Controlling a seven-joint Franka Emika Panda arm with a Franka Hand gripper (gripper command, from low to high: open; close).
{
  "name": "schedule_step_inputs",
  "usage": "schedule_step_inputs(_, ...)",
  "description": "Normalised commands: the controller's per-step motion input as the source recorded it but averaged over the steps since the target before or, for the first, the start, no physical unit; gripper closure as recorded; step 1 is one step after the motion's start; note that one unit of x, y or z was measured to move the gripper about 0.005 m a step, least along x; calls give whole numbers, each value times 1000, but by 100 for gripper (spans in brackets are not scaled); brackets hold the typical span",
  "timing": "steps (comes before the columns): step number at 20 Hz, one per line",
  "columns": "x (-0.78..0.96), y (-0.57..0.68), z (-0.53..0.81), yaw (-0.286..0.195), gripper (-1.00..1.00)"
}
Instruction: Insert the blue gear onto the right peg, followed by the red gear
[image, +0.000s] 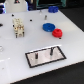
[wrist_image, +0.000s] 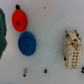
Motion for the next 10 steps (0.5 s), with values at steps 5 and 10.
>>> schedule_step_inputs(5, -660, 631, -165, 0, -100)
schedule_step_inputs(10, -620, 589, -250, 0, -100)
